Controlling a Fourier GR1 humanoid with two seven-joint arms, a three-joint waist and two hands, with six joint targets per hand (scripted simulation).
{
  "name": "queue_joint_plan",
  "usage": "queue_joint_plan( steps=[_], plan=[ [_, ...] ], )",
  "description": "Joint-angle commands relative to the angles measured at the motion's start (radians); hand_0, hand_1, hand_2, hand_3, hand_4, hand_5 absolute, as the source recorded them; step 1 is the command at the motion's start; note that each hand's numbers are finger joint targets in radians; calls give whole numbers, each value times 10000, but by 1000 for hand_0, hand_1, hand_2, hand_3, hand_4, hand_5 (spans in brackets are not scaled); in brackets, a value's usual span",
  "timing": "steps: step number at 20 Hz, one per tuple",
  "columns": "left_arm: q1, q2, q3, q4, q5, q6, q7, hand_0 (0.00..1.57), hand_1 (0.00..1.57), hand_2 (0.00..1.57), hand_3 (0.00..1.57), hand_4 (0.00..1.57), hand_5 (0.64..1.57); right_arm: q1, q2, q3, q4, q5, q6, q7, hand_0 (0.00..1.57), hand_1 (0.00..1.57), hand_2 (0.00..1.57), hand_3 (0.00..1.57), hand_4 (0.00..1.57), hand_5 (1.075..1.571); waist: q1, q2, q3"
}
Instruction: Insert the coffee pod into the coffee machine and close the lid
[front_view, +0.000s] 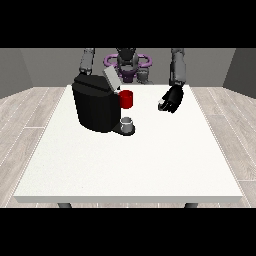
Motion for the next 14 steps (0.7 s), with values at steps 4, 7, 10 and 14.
queue_joint_plan(
  steps=[4,7,10,14],
  plan=[
    [-728,-187,410,-91,493,-1485,121,1420,1420,1410,1332,518,1571,-5,-12,-193,730,89,-121,-223,0,0,0,0,0,1571,237,-658,3],
    [-1226,-560,218,-373,403,-2067,844,1375,1375,1381,1327,490,1571,-162,-169,-281,920,-94,245,-24,0,0,0,0,0,1571,155,-1176,5],
    [-1832,-613,241,-689,539,-2790,1036,1418,1418,1400,1334,534,1571,37,122,-251,1368,-29,-11,-701,0,0,0,0,0,1571,217,-1284,8],
    [-1951,-319,454,-834,521,-3048,924,1340,1340,1372,1351,562,1571,162,40,-210,1018,-44,113,-323,0,0,0,0,0,1571,53,-1512,3]
  ],
)
